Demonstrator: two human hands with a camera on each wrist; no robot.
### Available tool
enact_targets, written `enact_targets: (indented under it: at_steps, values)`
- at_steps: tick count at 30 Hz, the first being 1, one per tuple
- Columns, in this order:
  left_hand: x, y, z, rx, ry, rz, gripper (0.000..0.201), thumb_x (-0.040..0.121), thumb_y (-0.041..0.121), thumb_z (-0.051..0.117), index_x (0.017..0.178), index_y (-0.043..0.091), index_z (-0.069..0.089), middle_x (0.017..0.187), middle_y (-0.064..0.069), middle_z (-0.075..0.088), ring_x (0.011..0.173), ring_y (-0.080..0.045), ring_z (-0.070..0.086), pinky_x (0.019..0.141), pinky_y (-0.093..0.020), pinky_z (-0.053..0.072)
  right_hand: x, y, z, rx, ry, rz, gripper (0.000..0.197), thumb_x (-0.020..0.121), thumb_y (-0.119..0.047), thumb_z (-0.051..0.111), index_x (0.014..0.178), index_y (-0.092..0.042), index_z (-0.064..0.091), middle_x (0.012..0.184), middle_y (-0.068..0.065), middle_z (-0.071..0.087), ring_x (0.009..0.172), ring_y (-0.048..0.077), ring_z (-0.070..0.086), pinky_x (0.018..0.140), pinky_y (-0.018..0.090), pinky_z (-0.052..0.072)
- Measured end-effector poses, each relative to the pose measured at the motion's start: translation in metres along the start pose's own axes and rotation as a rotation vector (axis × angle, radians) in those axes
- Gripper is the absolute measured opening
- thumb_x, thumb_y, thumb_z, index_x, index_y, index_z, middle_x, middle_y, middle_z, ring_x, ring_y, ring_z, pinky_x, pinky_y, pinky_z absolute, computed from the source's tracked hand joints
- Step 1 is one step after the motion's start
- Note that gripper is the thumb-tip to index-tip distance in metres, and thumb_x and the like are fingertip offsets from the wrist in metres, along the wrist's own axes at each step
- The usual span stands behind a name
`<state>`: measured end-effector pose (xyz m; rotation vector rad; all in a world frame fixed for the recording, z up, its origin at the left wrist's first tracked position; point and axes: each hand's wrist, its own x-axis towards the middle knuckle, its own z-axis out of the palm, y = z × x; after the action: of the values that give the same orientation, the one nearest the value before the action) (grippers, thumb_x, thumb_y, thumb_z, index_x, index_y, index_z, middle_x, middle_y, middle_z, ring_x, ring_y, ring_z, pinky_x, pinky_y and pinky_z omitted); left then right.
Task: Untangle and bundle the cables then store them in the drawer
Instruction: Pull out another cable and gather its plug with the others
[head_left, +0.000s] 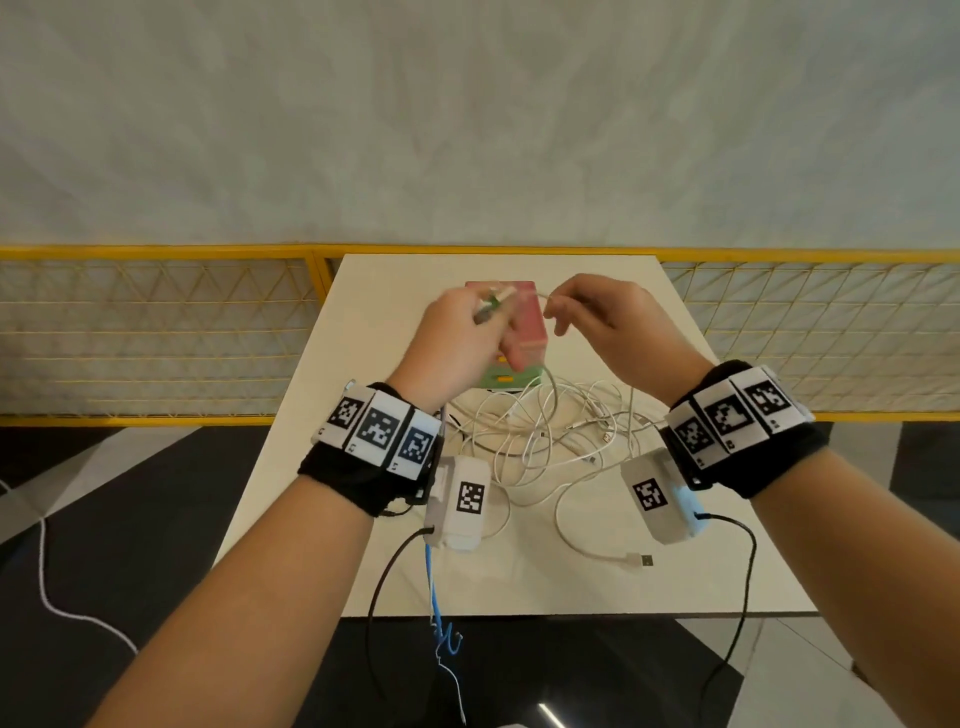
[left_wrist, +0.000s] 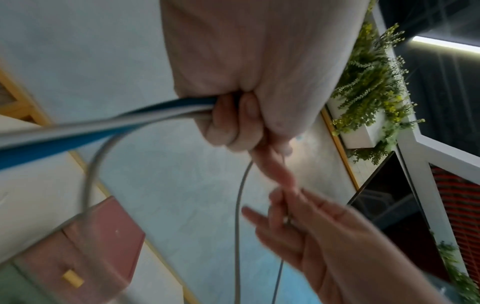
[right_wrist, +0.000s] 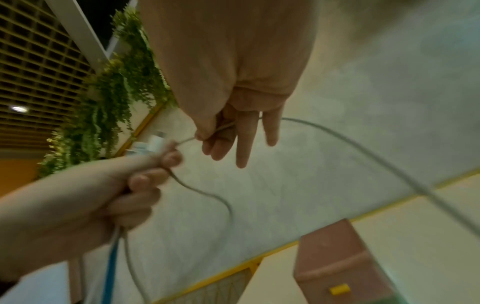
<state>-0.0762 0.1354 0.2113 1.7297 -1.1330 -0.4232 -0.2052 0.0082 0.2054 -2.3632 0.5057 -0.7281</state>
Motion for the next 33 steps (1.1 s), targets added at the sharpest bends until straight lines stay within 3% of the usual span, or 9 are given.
enact_targets:
  at_steps: [6, 12, 15, 18, 21, 24, 27, 30, 33]
  values:
    - [0.014, -0.010, -0.030, -0.147, 0.412, -0.037, 0.022, 0.102, 0.030, 0.047, 0.088, 0.020, 0.061, 0.058, 0.001, 0.065, 0.041, 0.000, 0.057, 0.057, -0.019, 0.042, -0.018, 0.050, -0.004, 0.008, -0.175, 0.209, 0.029, 0.099, -0.021, 0.042, 0.081, -0.011, 0.063, 0.074, 0.000, 0.066, 0.081, 0.025, 0.064, 0.087, 0.046, 0.051]
    - [0.002, -0.002, -0.004, -0.072, 0.061, 0.058, 0.048, 0.102, 0.026, 0.048, 0.147, 0.035, 0.036, 0.081, -0.001, 0.072, 0.070, -0.008, 0.071, 0.066, 0.008, 0.036, -0.006, 0.028, 0.000, -0.162, -0.237, 0.088, 0.026, 0.099, -0.025, 0.045, 0.084, -0.019, 0.065, 0.068, -0.008, 0.059, 0.050, 0.000, 0.046, 0.052, 0.012, 0.034]
    - [0.004, 0.000, 0.012, 0.113, -0.126, 0.053, 0.028, 0.100, 0.032, 0.051, 0.123, 0.019, 0.062, 0.070, 0.003, 0.069, 0.057, -0.003, 0.063, 0.053, -0.007, 0.039, 0.006, 0.010, -0.004, -0.200, -0.219, -0.059, 0.024, 0.098, -0.020, 0.047, 0.087, -0.011, 0.066, 0.066, -0.014, 0.054, 0.059, -0.004, 0.052, 0.080, 0.011, 0.037]
    - [0.008, 0.000, 0.011, 0.120, -0.082, 0.039, 0.023, 0.099, 0.032, 0.054, 0.090, 0.016, 0.067, 0.057, 0.007, 0.062, 0.046, 0.004, 0.055, 0.049, -0.009, 0.036, 0.016, 0.007, -0.014, -0.229, -0.243, -0.101, 0.025, 0.098, -0.023, 0.045, 0.092, -0.010, 0.065, 0.069, -0.016, 0.056, 0.067, 0.000, 0.055, 0.113, 0.030, 0.020]
    - [0.013, 0.001, -0.008, 0.028, 0.145, 0.045, 0.015, 0.099, 0.030, 0.053, 0.091, 0.021, 0.062, 0.062, 0.006, 0.060, 0.041, 0.005, 0.053, 0.044, -0.007, 0.037, 0.014, 0.027, -0.025, -0.149, -0.207, -0.011, 0.028, 0.100, -0.024, 0.041, 0.090, -0.012, 0.064, 0.077, -0.005, 0.065, 0.079, 0.016, 0.061, 0.091, 0.043, 0.047]
    - [0.019, -0.005, -0.028, -0.005, 0.329, 0.048, 0.023, 0.100, 0.032, 0.053, 0.081, 0.020, 0.059, 0.056, 0.005, 0.061, 0.038, 0.003, 0.052, 0.046, -0.007, 0.034, 0.003, 0.050, -0.031, -0.137, -0.202, 0.096, 0.028, 0.100, -0.023, 0.038, 0.087, -0.016, 0.062, 0.079, -0.003, 0.067, 0.084, 0.033, 0.062, 0.086, 0.055, 0.047]
    - [0.015, -0.005, -0.026, 0.049, 0.268, 0.006, 0.012, 0.101, 0.024, 0.051, 0.107, 0.020, 0.061, 0.067, 0.002, 0.069, 0.044, 0.002, 0.058, 0.053, -0.015, 0.045, -0.001, 0.052, -0.029, -0.183, -0.207, 0.094, 0.026, 0.100, -0.023, 0.039, 0.085, -0.019, 0.060, 0.077, -0.005, 0.066, 0.080, 0.032, 0.060, 0.081, 0.051, 0.049]
    - [0.007, 0.005, -0.010, 0.022, 0.139, 0.105, 0.051, 0.099, 0.019, 0.054, 0.146, 0.032, 0.038, 0.110, 0.016, 0.054, 0.065, -0.009, 0.069, 0.061, -0.013, 0.052, 0.005, 0.036, -0.026, -0.200, -0.211, -0.001, 0.026, 0.100, -0.025, 0.040, 0.087, -0.017, 0.060, 0.078, -0.003, 0.064, 0.077, 0.019, 0.058, 0.075, 0.038, 0.047]
    - [0.008, 0.014, 0.009, 0.119, -0.022, 0.097, 0.038, 0.098, 0.025, 0.056, 0.136, 0.019, 0.053, 0.086, 0.011, 0.063, 0.066, 0.003, 0.063, 0.069, -0.008, 0.047, 0.015, 0.017, -0.026, -0.190, -0.178, -0.121, 0.025, 0.100, -0.025, 0.042, 0.091, -0.014, 0.062, 0.077, -0.003, 0.061, 0.075, 0.011, 0.053, 0.072, 0.025, 0.042]
